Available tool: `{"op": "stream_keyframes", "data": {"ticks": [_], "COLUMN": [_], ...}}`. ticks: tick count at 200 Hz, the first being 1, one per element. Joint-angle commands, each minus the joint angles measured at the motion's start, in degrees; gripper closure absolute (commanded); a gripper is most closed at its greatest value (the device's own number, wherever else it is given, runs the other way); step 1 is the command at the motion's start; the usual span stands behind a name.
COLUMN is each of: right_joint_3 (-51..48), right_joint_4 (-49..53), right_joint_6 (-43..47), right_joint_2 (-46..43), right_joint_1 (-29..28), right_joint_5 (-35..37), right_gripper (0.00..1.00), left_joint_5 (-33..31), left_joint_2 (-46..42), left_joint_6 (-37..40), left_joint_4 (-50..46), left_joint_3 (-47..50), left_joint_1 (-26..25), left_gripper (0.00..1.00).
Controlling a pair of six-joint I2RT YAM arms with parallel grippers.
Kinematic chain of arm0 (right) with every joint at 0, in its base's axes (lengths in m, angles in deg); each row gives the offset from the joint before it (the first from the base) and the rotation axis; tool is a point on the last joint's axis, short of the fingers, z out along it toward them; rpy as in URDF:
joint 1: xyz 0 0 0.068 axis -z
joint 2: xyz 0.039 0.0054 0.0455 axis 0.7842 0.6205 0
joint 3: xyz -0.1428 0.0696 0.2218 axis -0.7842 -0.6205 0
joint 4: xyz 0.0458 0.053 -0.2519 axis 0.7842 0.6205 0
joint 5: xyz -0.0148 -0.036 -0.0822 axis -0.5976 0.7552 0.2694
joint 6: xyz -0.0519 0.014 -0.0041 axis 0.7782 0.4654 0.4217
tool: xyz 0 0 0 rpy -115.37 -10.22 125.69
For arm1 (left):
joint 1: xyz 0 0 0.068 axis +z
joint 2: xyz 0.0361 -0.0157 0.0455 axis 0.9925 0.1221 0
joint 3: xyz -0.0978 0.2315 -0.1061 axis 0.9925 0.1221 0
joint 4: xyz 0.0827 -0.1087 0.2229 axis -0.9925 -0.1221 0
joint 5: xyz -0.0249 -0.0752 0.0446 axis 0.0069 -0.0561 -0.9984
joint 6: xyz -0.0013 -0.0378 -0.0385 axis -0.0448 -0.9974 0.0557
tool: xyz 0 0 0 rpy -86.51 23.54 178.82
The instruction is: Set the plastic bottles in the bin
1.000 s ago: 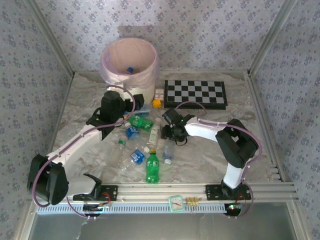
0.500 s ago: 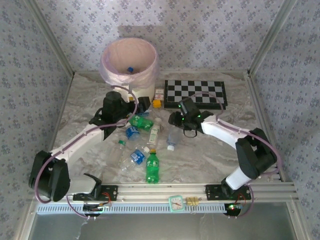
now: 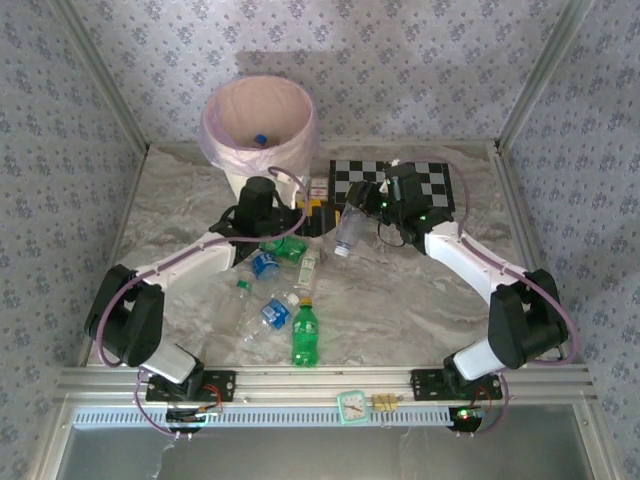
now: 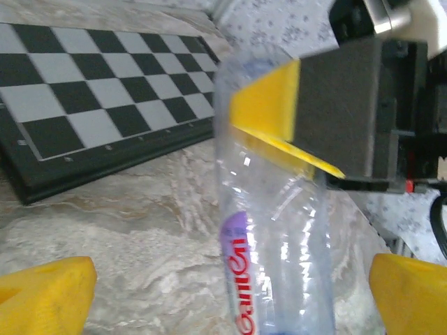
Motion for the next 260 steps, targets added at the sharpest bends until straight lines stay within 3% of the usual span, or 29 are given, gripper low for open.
{"op": "stream_keyframes", "data": {"ticks": [1,83,160,179,205,227,245,260], "right_joint_3": [1.4,0.7,0.1,0.0,-0.3,-0.2,0.0,0.2], "right_joint_4": [-2.3,-3.4,-4.4,-4.6,-4.9,-4.8,-4.4,-3.6], "right_joint_6": [-0.6,-0.8,-1.2,-1.4,-1.6,-1.7,-1.8,-1.6], "right_joint_2": [-0.9,-1.5,-1.6,-1.6,-1.6,-1.5,-1.7,-2.0], "right_joint_1": [-0.4,-0.9,-1.0,-1.0,-1.1,-1.0,-1.0,-0.7], "right_joint_5": [-1.8,-2.1,-2.0,-1.9,-1.7,-1.8,-1.5,-0.9], "right_gripper": [0.54,0.53,0.54,0.53,0.54,0.53,0.46,0.34], "left_joint_5": [4.2,8.4,10.6,11.0,10.8,10.6,10.1,8.9], "left_joint_2": [2.0,8.5,11.0,11.4,11.3,11.1,11.0,10.9], "left_joint_6": [1.7,1.2,-1.1,-1.5,-1.7,-1.7,-1.8,-1.7], "left_joint_4": [1.6,0.1,1.8,2.2,2.4,2.5,2.4,1.7], "left_joint_3": [-3.0,-6.2,-7.3,-7.3,-7.0,-7.1,-7.2,-7.1], "left_joint_1": [-1.0,-2.8,-3.3,-3.4,-3.5,-3.5,-3.4,-3.4], "left_gripper": [0.00,0.00,0.12,0.18,0.38,0.47,0.51,0.52]}}
